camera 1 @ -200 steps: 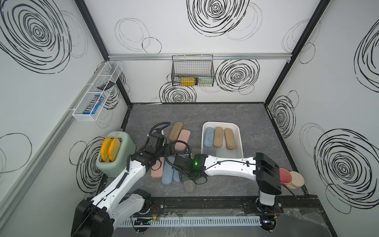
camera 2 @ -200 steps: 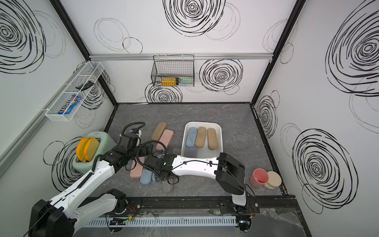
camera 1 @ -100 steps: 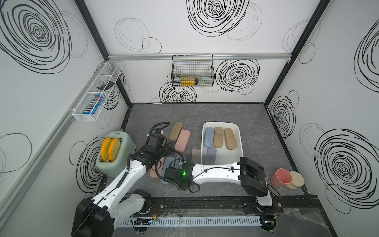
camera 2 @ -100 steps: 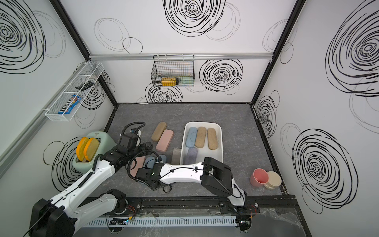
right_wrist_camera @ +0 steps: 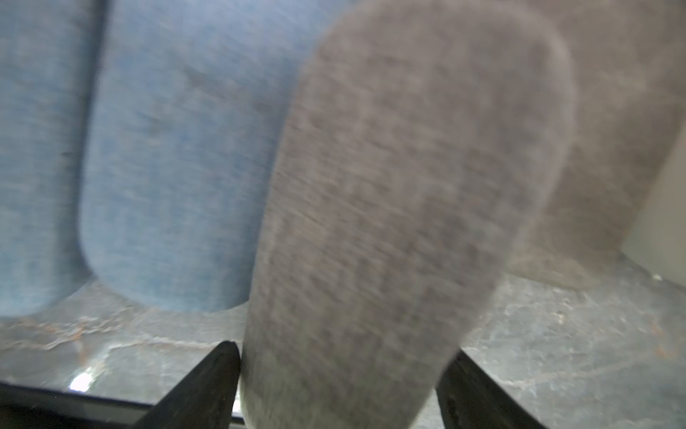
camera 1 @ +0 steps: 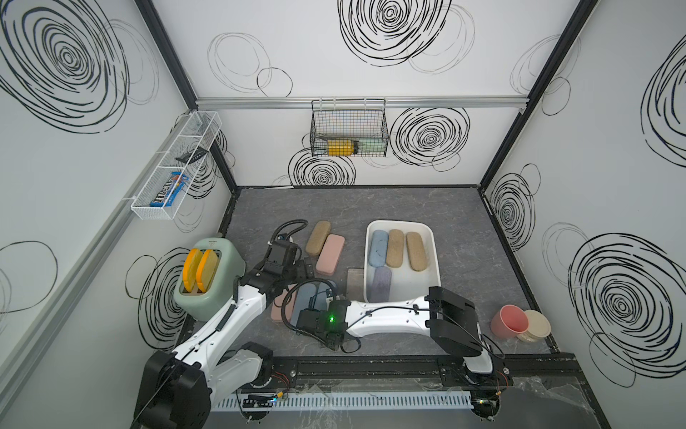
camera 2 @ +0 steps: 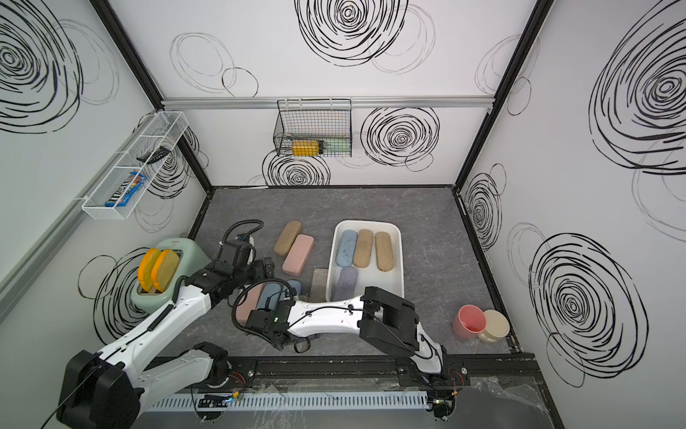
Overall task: Put the glasses cases into the storage boxes
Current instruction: Pick up the glasses case at the center of the board.
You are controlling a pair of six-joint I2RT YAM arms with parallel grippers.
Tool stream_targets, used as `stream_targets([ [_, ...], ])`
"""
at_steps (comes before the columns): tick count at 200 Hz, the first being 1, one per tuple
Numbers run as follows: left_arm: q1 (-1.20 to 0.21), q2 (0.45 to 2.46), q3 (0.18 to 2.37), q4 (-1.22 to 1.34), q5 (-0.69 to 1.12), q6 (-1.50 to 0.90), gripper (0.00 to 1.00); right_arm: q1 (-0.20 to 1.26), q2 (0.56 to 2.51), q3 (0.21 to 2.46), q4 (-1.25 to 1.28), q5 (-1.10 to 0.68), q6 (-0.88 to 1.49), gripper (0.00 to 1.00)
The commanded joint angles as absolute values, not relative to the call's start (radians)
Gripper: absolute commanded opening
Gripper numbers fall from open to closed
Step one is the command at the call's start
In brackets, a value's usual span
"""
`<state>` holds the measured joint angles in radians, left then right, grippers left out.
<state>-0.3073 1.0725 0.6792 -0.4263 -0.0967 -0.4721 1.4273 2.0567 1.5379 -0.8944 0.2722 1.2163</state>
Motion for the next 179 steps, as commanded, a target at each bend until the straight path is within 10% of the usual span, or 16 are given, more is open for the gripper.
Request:
stream_targets([
  [1,-0.306,1.074,0.701,-0.428,-0.105,-0.483,0.96,1.438,2.043,1.521,-1.020,0.329,1.299,0.84],
  [179,-0.317,1.078,0.703,-0.439,-0.135,-0.492,0.96,1.439,2.050,1.550,-0.921,0.330,1.162,0.73],
])
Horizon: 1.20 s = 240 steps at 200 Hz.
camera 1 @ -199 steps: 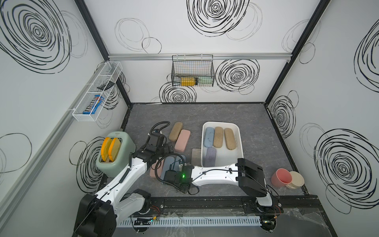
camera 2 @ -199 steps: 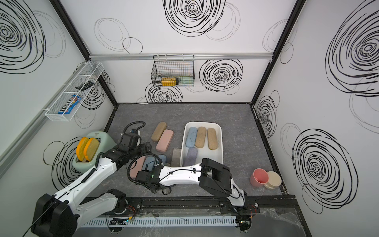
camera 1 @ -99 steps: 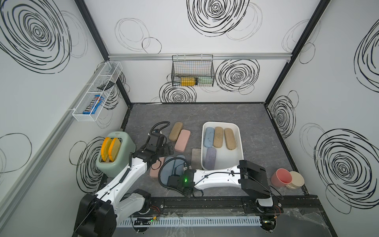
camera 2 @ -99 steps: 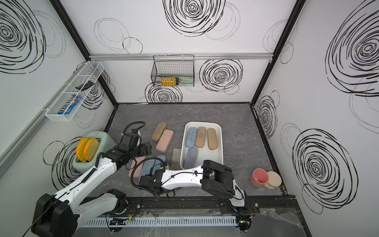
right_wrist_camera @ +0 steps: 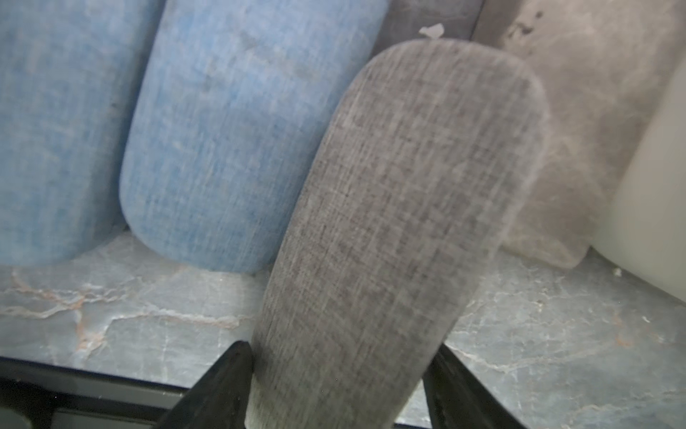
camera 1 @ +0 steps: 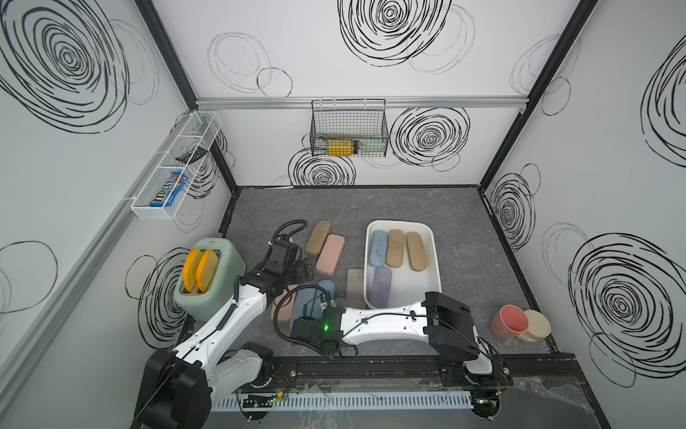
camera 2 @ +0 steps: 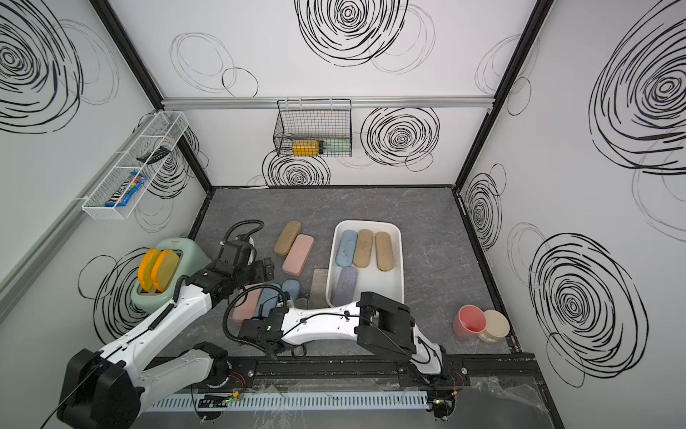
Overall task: Put the glasses cases into the storage boxes
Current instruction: Pick up the glasses case at the center of the board.
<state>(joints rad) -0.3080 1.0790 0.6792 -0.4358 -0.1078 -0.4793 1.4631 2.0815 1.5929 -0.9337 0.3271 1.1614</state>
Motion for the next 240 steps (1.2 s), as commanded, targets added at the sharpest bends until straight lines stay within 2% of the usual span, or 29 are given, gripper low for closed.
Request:
stream_targets([
  [1,-0.316,1.078,0.703,-0.439,-0.135,-0.492,0.96,1.438,2.049,1.548,-0.919,0.328,1.164,0.73],
  [32,-0.317,1.086,0.705,-0.441,-0.130,-0.493,0.96,1.426,2.024,1.533,-0.954,0.311,1.220,0.85],
  [85,-0.318,1.086,0.706,-0.445,-0.138,-0.498,0.96,1.450,1.936,1.433,-0.954,0.333,1.268,0.83],
  [106,-0.316,1.085,0.704,-0.442,-0.138,-0.499,0.96,1.470,1.959,1.466,-0.987,0.350,1.267,0.83],
  [156,-0.323,1.071,0.703,-0.444,-0.148,-0.500,0.96,1.471,1.981,1.486,-0.890,0.336,1.173,0.78],
  [203,-0.321,1.074,0.704,-0.446,-0.151,-0.503,0.96,1.457,2.017,1.492,-0.857,0.336,1.114,0.80],
  [240,-0.283,1.092,0.709,-0.461,-0.175,-0.516,0.96,1.453,2.057,1.532,-0.832,0.332,1.070,0.76],
])
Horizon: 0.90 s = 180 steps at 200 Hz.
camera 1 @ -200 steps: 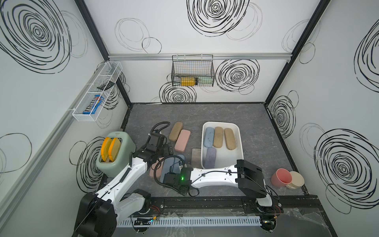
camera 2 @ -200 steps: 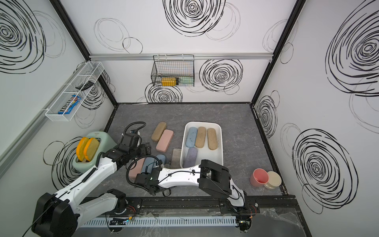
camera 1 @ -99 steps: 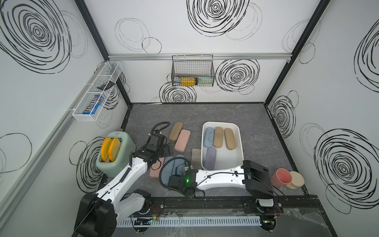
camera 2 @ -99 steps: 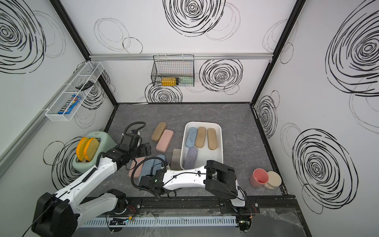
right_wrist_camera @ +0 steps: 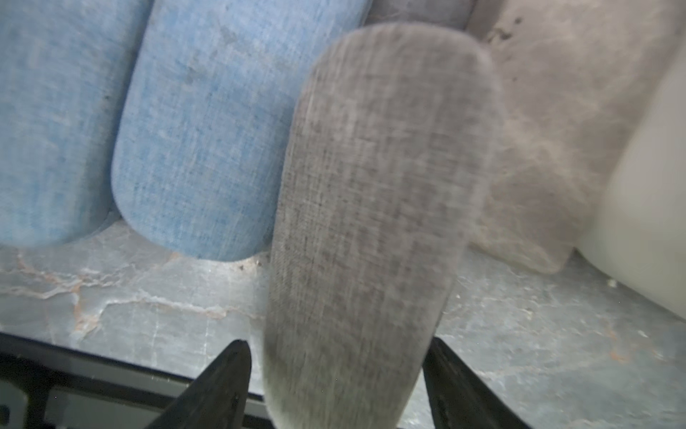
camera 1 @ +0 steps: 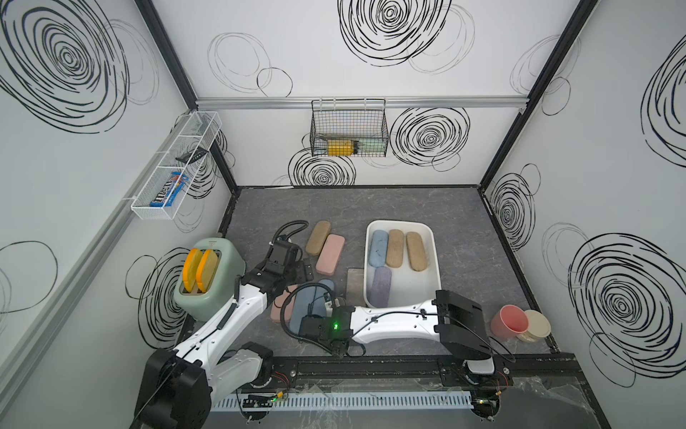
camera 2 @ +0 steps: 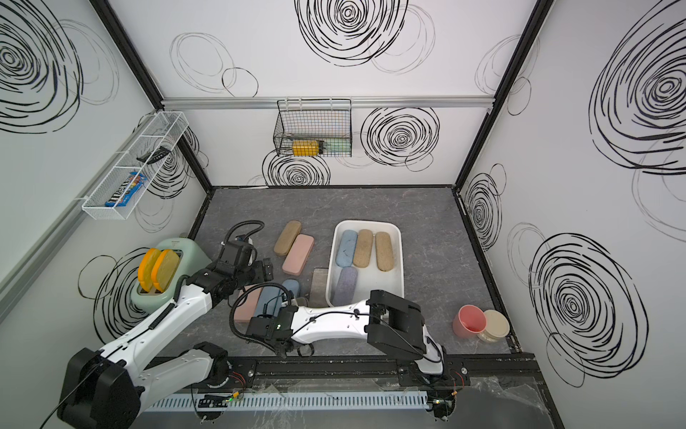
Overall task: Put the glasses cases into the storage boxes
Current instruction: Pick up the glasses case at the center of the board.
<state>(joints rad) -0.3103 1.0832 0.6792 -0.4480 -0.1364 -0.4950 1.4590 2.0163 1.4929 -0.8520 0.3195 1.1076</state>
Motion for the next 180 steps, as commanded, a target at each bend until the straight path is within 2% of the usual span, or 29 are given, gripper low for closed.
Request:
stream_targets([
  [1,-0.283,1.092,0.711,-0.462,-0.178,-0.516,0.96,1.453,2.059,1.534,-0.831,0.333,1.069,0.76],
  [42,-0.206,1.069,0.716,-0.486,-0.251,-0.541,0.96,1.440,2.154,1.626,-0.874,0.316,1.049,0.79],
  [86,-0.213,1.046,0.713,-0.485,-0.264,-0.545,0.96,1.419,2.218,1.671,-0.940,0.339,1.073,0.80],
  [107,-0.214,1.051,0.713,-0.486,-0.255,-0.543,0.96,1.423,2.208,1.662,-0.957,0.362,1.086,0.77],
  [137,-0.215,1.059,0.712,-0.477,-0.239,-0.540,0.96,1.426,2.168,1.644,-0.957,0.357,1.090,0.63],
  [180,-0.242,1.044,0.709,-0.469,-0.232,-0.535,0.96,1.443,2.095,1.635,-0.930,0.350,1.094,0.53],
])
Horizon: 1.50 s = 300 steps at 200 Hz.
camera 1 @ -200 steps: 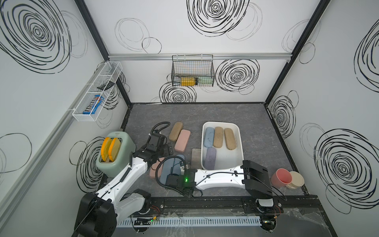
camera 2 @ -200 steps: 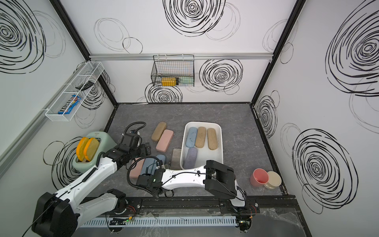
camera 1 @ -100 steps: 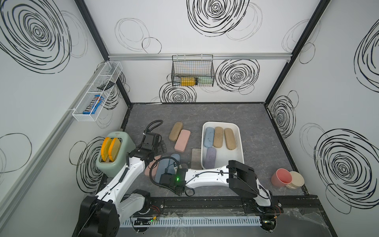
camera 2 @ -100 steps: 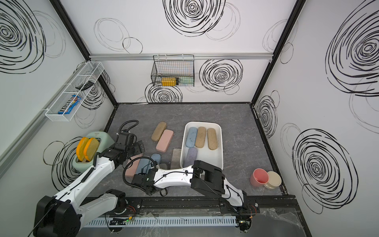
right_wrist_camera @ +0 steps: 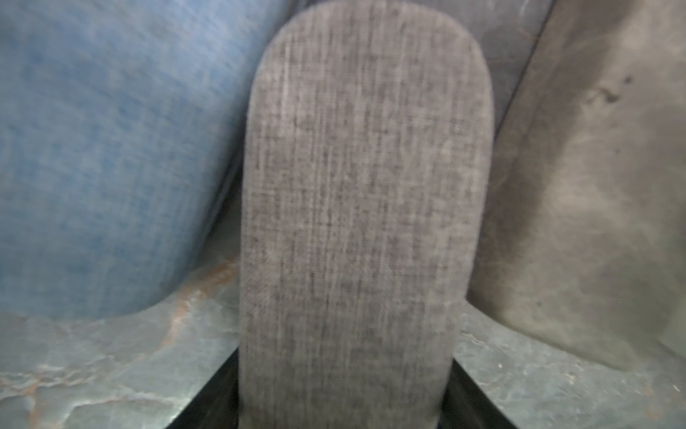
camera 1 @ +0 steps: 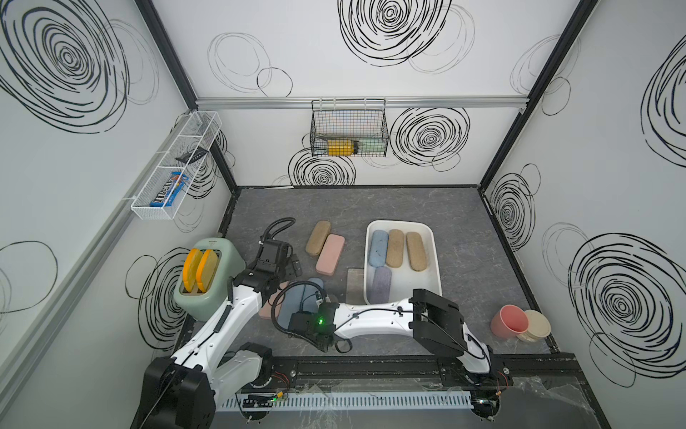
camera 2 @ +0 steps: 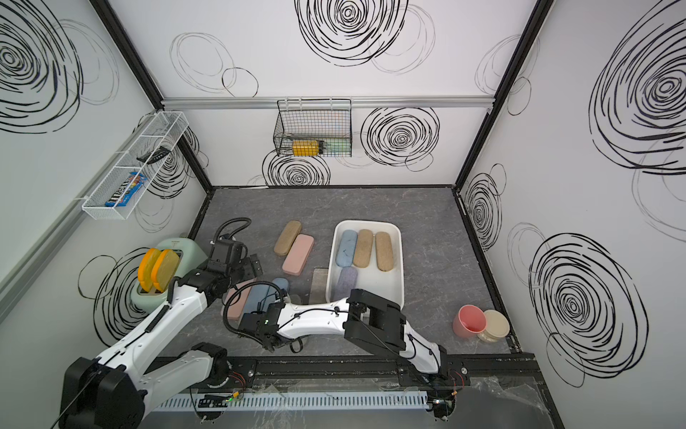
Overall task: Put the glasses cases into the storage boxes
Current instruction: Pick up the glasses case at the center of the board, then place the glasses case in the storage box.
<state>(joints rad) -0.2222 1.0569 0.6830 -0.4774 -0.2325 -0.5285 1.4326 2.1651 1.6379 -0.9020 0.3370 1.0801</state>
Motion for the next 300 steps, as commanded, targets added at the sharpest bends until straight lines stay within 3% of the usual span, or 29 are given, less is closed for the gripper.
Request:
stream_targets([
  [1,-0.242,1.044,0.709,-0.470,-0.231,-0.535,0.96,1.443,2.093,1.636,-0.930,0.350,1.093,0.53],
  [94,-0.296,0.923,0.697,-0.464,-0.280,-0.542,0.96,1.366,1.780,1.583,-1.051,0.377,1.069,0.42],
  [121,-0.303,0.939,0.696,-0.453,-0.247,-0.536,0.96,1.227,1.594,1.434,-1.011,0.241,1.009,0.42],
  [152,-0.327,0.954,0.696,-0.450,-0.233,-0.532,0.96,0.967,1.386,1.197,-0.930,0.037,0.921,0.41],
  [189,-0.344,0.959,0.696,-0.445,-0.218,-0.529,0.96,0.708,1.246,0.959,-0.792,-0.146,0.749,0.43],
  [216,-0.347,0.958,0.693,-0.443,-0.214,-0.528,0.96,0.603,1.258,0.884,-0.761,-0.227,0.672,0.44],
  [300,-0.376,0.955,0.695,-0.446,-0.225,-0.528,0.96,0.655,1.520,0.961,-0.781,-0.138,0.607,0.45],
])
